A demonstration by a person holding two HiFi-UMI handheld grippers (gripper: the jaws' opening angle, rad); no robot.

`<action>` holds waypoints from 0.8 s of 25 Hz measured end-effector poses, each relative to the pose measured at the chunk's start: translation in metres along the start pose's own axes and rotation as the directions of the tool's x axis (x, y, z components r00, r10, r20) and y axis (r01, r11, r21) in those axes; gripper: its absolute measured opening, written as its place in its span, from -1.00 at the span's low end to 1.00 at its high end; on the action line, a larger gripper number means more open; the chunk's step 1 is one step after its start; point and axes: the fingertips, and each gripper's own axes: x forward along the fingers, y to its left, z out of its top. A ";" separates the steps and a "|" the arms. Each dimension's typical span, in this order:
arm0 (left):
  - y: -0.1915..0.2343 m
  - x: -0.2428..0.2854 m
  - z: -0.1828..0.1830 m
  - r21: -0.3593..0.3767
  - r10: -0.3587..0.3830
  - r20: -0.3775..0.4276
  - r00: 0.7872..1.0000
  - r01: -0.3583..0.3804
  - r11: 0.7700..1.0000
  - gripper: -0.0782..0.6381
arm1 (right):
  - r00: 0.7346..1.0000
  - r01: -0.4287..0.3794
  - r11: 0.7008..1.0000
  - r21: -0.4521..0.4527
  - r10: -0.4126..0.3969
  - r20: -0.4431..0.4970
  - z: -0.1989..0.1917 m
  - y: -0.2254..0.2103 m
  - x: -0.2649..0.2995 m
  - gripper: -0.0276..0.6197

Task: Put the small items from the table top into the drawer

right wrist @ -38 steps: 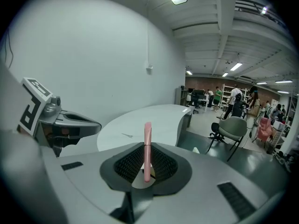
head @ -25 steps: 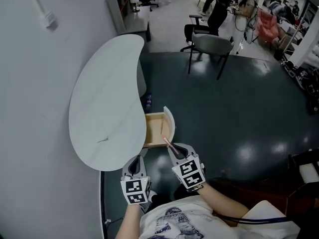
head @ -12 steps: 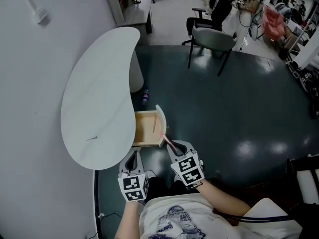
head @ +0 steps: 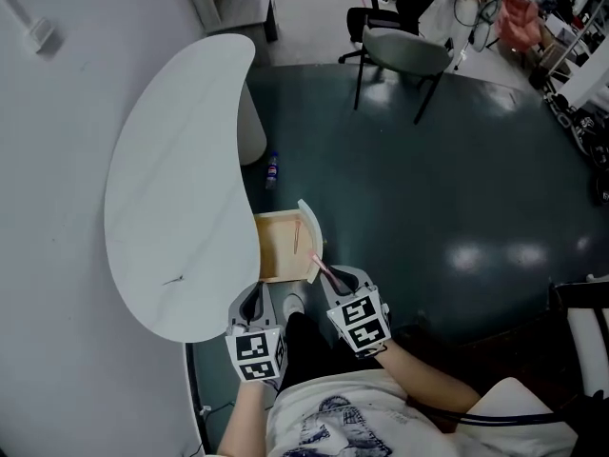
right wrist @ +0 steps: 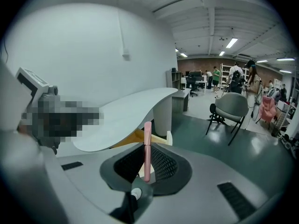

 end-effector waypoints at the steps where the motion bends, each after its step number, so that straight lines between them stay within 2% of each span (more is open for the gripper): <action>1: 0.005 0.008 0.001 0.004 -0.012 -0.007 1.000 0.012 1.000 -0.69 | 1.000 0.008 1.000 0.010 -0.008 -0.007 0.001 -0.002 0.009 -0.73; 8: 0.037 0.069 0.001 0.032 -0.101 -0.061 0.993 0.103 0.994 -0.69 | 0.996 0.067 0.993 0.093 -0.060 -0.072 -0.003 -0.009 0.068 -0.73; 13: 0.051 0.107 -0.007 0.042 -0.172 -0.108 0.979 0.177 0.983 -0.69 | 0.986 0.120 0.984 0.130 -0.103 -0.132 -0.013 -0.014 0.104 -0.73; 20: 0.077 0.146 -0.016 0.058 -0.209 -0.141 0.968 0.218 0.974 -0.69 | 0.977 0.155 0.964 0.215 -0.118 -0.176 -0.025 -0.009 0.161 -0.73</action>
